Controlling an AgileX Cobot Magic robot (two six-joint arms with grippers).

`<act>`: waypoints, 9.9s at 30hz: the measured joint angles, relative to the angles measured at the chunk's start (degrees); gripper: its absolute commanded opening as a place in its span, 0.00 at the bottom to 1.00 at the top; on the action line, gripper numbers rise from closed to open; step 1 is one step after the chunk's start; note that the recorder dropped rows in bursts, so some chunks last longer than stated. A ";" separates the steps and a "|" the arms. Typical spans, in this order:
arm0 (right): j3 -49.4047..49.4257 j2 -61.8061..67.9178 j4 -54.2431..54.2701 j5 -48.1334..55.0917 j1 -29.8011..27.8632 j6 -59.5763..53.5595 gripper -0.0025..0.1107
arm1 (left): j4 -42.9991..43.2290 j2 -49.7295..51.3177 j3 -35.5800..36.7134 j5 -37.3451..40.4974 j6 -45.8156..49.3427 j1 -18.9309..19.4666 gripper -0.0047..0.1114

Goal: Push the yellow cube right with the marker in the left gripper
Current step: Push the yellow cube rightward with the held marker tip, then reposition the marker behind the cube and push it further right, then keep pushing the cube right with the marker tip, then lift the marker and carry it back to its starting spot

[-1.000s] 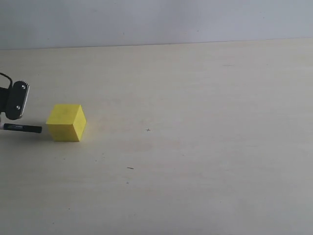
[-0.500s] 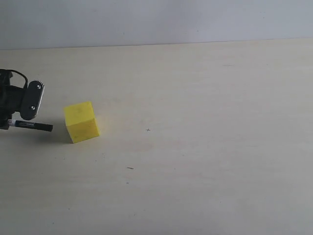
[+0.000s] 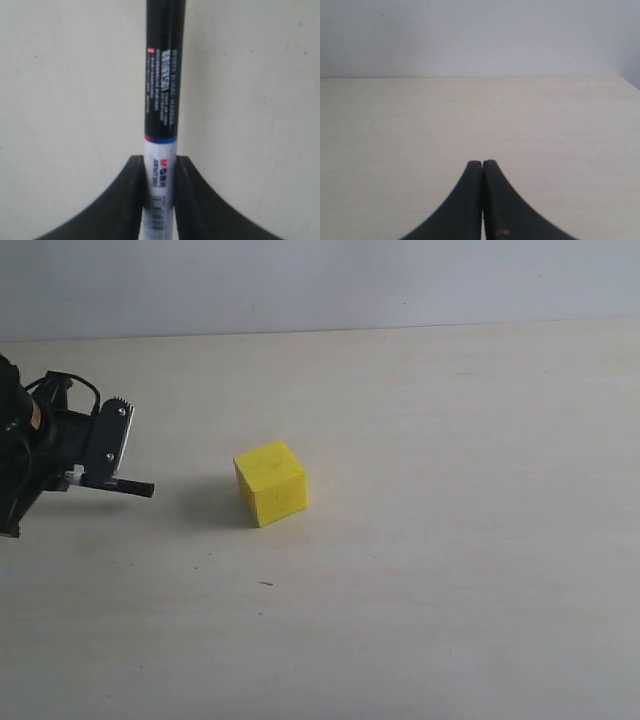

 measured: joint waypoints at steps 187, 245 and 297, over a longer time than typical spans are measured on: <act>0.00 0.00 0.00 -0.06 0.00 0.00 0.02 | -3.31 17.70 -23.60 6.34 -30.39 -33.99 0.04; 0.00 0.00 0.00 -0.06 0.00 0.00 0.02 | -2.16 22.21 -31.35 13.08 -38.48 -40.67 0.04; 0.00 0.00 0.00 -0.06 0.00 0.00 0.02 | -30.54 17.53 -33.20 23.01 -95.21 -26.96 0.04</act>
